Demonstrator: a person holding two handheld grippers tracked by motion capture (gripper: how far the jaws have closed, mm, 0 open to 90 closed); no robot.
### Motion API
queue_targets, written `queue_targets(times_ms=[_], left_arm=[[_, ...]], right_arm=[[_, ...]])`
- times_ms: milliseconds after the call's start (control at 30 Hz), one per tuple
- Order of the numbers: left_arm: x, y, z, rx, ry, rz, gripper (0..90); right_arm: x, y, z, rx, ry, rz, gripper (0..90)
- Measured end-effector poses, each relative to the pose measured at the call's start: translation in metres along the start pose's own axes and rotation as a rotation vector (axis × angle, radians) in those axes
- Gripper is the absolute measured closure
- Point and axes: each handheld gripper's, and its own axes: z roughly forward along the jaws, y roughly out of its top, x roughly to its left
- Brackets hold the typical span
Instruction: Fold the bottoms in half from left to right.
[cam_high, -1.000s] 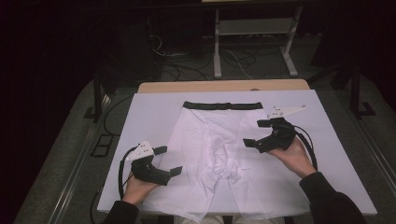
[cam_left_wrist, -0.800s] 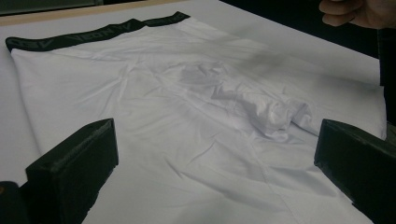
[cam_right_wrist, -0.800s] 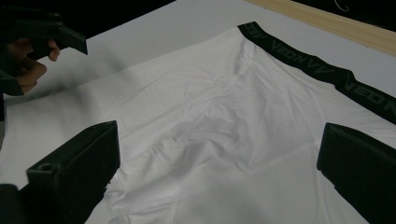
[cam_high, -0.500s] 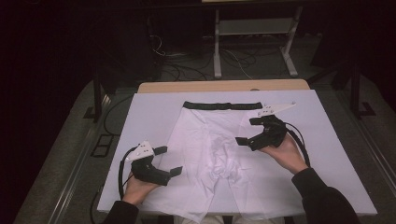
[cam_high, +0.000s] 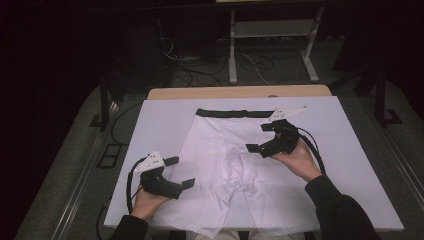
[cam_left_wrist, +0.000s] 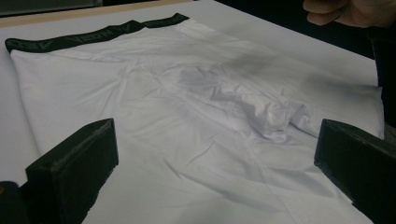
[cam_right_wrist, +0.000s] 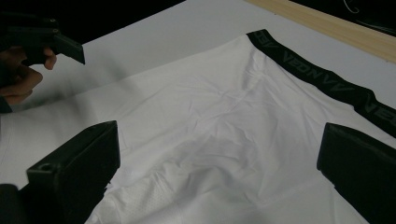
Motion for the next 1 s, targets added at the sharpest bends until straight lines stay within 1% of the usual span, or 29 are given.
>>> queue_targets(times_ms=[667, 1000], left_arm=[[0.000, 0.000, 0.000, -0.002, -0.003, 0.000, 0.0], [0.000, 0.000, 0.000, -0.003, -0.004, 0.001, 0.0]], right_arm=[[-0.007, 0.009, 0.022, 0.016, -0.005, 0.013, 0.0], [-0.011, 0.020, 0.032, 0.018, -0.011, 0.010, 0.0]])
